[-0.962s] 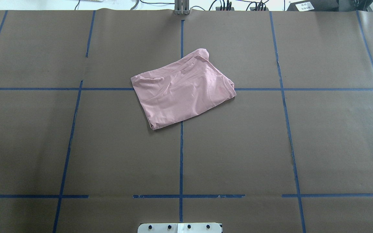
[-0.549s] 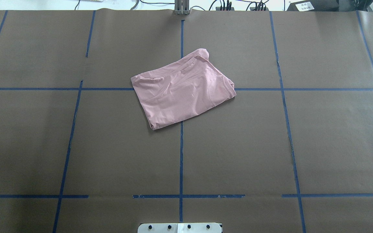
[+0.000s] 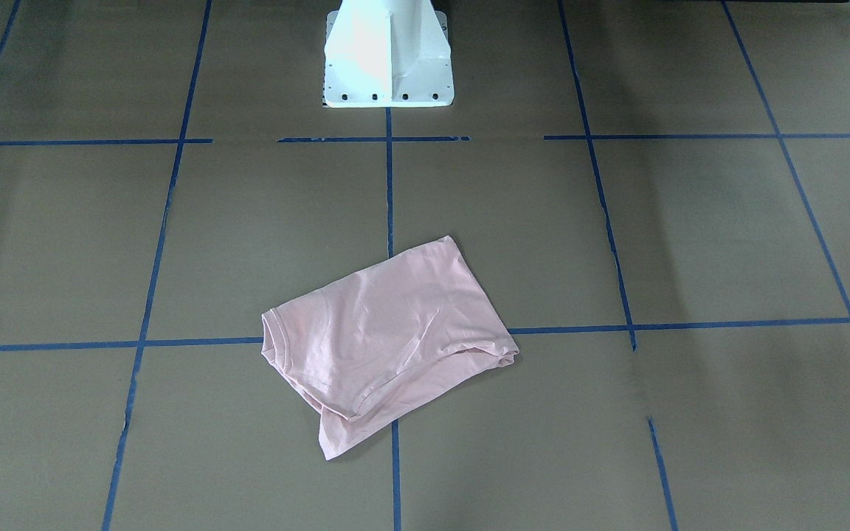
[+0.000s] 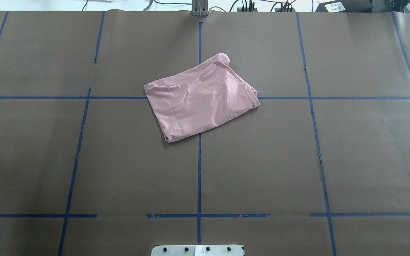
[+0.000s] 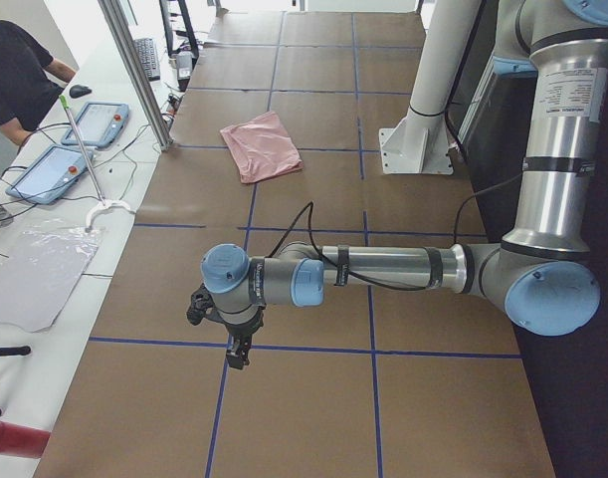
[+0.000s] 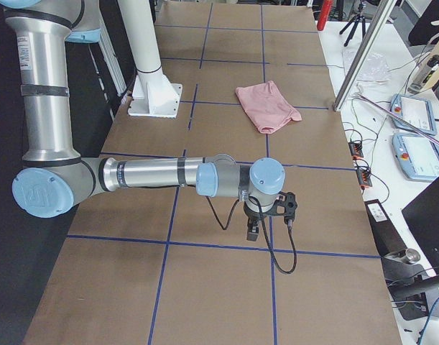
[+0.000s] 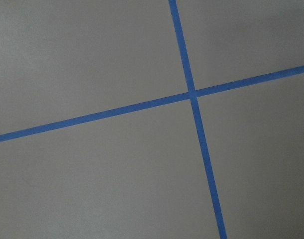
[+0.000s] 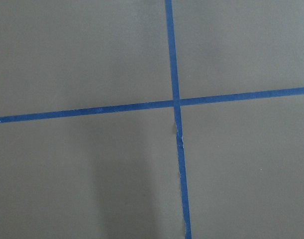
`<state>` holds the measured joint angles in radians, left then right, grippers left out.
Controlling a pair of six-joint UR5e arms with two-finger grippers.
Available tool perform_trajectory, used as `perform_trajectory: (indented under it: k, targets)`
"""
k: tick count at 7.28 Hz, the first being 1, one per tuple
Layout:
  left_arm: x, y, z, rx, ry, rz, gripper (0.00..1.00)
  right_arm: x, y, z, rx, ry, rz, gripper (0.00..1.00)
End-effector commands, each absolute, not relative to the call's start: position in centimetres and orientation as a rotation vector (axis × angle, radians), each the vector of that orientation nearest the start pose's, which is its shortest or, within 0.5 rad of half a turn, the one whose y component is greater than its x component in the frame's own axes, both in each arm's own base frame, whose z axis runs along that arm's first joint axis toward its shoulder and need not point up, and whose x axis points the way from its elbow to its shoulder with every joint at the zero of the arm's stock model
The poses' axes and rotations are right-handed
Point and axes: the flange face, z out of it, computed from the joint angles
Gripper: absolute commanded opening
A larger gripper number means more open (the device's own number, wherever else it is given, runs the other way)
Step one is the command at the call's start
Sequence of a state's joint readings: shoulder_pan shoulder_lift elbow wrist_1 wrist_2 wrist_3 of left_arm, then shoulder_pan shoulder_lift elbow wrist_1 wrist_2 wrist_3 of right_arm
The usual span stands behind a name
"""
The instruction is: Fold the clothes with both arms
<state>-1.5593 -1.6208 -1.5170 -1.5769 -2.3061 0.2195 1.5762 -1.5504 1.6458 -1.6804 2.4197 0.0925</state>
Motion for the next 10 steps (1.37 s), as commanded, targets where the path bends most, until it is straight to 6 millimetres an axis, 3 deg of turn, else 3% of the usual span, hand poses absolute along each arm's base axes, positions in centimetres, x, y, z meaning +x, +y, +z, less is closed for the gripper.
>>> perform_trajectory:
  k: [1, 4, 6, 10]
  targets:
    - [-6.0, -51.4, 66.1, 0.078, 0.732, 0.221, 1.00, 6.2, -49.5, 62.2, -0.059, -0.849, 0.095, 1.00]
    - [-5.9, -51.4, 66.4, 0.050, 0.736, 0.168, 1.00, 6.2, -49.5, 62.2, -0.057, -0.849, 0.092, 1.00]
    - [-5.4, -51.9, 65.4, -0.015, 0.792, -0.016, 1.00, 6.2, -49.5, 62.3, -0.061, -0.848, 0.095, 1.00]
    - [-5.2, -52.0, 65.2, -0.018, 0.816, -0.025, 1.00, 6.2, -49.5, 62.3, -0.061, -0.847, 0.095, 1.00]
